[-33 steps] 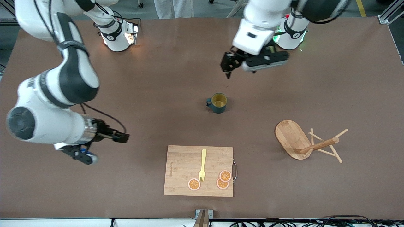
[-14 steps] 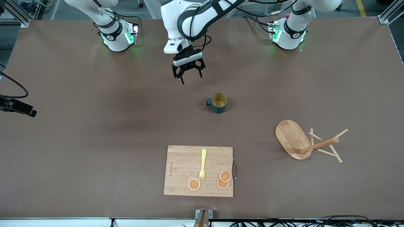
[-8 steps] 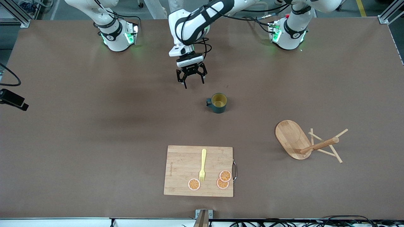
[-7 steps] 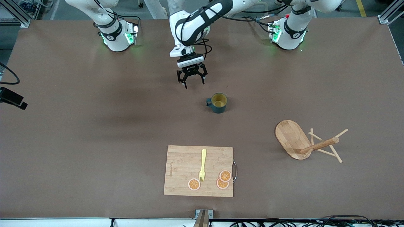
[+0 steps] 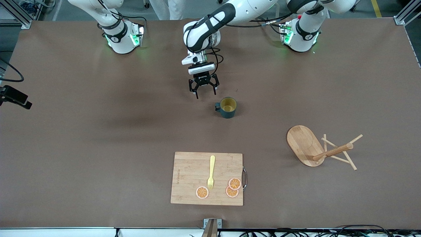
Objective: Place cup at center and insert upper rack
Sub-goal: 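Lower the left gripper and grasp the teal mug by its handle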
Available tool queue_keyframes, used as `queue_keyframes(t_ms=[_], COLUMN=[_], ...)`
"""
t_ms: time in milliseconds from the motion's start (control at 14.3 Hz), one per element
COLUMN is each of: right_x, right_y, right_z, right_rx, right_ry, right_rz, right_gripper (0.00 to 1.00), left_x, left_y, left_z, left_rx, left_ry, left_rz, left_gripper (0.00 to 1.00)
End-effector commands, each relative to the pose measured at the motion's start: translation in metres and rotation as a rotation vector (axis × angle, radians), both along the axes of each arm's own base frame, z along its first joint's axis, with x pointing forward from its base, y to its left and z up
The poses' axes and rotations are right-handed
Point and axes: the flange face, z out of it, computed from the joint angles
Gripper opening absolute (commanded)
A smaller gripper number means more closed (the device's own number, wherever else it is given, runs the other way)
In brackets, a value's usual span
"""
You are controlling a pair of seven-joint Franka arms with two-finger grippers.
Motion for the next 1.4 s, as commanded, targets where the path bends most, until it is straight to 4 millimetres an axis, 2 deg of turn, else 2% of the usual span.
queue_keyframes(t_ms=[0,209,767,1326], right_x=[-0.029,-0.04,-0.042,-0.041], right_y=[0.007,0.009,0.008,0.007], right_z=[-0.008,-0.01,-0.013,-0.01], right_rx=[-0.001,0.002,0.002,0.006], right_ry=[0.018,0.034,0.057,0.045], right_rz=[0.022,0.024,0.055,0.047], right_gripper=[1.0,1.0,1.0,1.0], left_x=[0.013,0.022,0.027,0.037], left_y=[0.007,0.009,0.012,0.015], left_z=[-0.013,-0.023,-0.047,-0.047], left_rx=[0.016,0.053,0.127,0.131], left_ry=[-0.091,-0.142,-0.16,-0.179], left_rz=[-0.031,-0.085,-0.156,-0.156], left_gripper=[1.0,0.99,0.99,0.97])
